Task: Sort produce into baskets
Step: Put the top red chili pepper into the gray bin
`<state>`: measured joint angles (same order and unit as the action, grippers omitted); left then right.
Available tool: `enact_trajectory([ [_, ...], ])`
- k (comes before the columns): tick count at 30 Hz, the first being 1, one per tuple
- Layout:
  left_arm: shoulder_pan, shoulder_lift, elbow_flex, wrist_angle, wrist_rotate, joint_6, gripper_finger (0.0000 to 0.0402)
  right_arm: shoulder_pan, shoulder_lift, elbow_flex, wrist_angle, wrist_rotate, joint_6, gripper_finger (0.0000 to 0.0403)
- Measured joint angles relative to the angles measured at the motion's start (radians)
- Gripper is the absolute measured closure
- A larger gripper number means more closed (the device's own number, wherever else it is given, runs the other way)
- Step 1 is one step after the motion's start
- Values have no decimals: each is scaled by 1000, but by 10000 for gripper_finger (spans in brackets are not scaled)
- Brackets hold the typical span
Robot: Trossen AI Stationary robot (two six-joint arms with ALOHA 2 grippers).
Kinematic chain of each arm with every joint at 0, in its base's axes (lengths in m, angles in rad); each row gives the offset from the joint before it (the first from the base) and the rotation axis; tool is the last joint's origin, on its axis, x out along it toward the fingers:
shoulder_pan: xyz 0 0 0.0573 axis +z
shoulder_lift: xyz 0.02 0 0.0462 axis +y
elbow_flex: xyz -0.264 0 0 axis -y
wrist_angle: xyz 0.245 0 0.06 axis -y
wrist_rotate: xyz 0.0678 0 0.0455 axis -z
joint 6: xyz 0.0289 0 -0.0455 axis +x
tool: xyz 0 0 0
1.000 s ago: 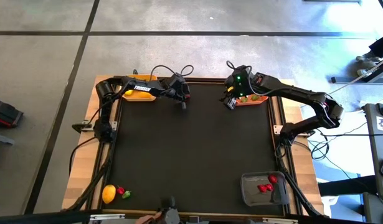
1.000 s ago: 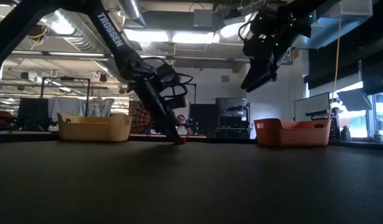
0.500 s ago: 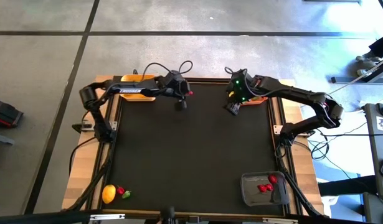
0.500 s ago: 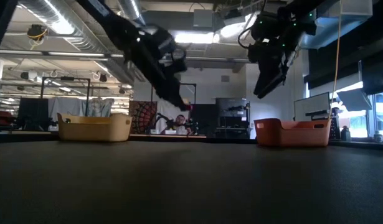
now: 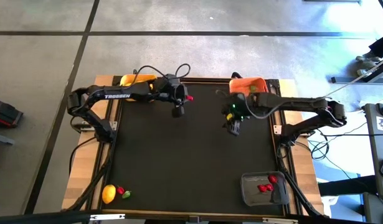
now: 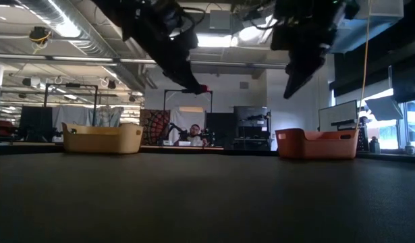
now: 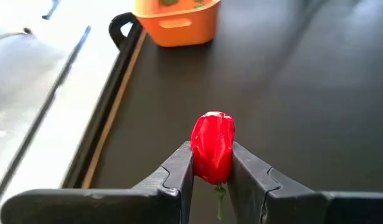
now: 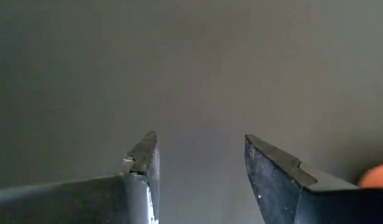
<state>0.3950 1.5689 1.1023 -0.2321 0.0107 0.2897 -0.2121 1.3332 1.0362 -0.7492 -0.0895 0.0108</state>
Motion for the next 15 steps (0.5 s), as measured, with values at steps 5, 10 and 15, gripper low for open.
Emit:
enact_trajectory([
  [5,-58,-12,0,-40,0,-73,325,118,-59,-113,96,0,38,233],
  [10,-122,-13,0,-11,1,-81,324,204,-127,-263,289,28,140,233],
  [15,-180,-13,0,60,0,-112,321,253,-139,-377,547,71,208,233],
])
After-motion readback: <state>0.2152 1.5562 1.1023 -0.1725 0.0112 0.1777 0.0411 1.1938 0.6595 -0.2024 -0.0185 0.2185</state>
